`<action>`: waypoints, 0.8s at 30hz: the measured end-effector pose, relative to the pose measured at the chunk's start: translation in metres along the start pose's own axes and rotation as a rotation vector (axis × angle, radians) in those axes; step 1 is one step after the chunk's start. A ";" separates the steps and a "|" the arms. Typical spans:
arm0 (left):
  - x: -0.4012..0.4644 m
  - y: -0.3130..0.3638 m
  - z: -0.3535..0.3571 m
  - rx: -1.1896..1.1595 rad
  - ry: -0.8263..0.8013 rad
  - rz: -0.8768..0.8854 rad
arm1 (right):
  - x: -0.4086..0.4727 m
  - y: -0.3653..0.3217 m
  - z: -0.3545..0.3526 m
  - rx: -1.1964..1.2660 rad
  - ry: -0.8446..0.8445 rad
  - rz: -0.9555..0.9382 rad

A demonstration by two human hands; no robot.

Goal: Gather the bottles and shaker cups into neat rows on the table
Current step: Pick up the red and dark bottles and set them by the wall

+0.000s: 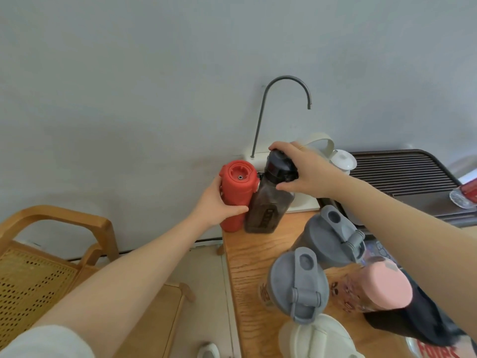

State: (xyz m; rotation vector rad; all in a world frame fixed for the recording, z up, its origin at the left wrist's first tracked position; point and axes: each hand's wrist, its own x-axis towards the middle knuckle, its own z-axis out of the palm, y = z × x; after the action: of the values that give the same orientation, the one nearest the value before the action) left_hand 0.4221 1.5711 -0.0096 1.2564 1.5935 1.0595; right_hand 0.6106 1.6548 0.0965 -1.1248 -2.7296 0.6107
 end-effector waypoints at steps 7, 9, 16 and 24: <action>0.000 -0.026 0.003 0.074 -0.094 -0.048 | -0.005 0.009 0.003 0.277 -0.022 0.108; -0.001 -0.034 0.007 0.055 -0.092 -0.092 | -0.011 0.019 0.012 0.447 -0.064 0.243; 0.002 -0.049 0.018 -0.026 -0.103 -0.123 | 0.002 0.036 0.024 0.319 -0.252 0.354; 0.003 -0.049 0.020 -0.015 -0.101 -0.156 | 0.001 0.035 0.022 0.248 -0.204 0.362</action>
State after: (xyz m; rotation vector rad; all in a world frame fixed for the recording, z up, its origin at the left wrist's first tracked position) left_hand 0.4268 1.5692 -0.0623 1.1382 1.5760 0.8948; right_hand 0.6269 1.6710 0.0614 -1.5763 -2.5213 1.1334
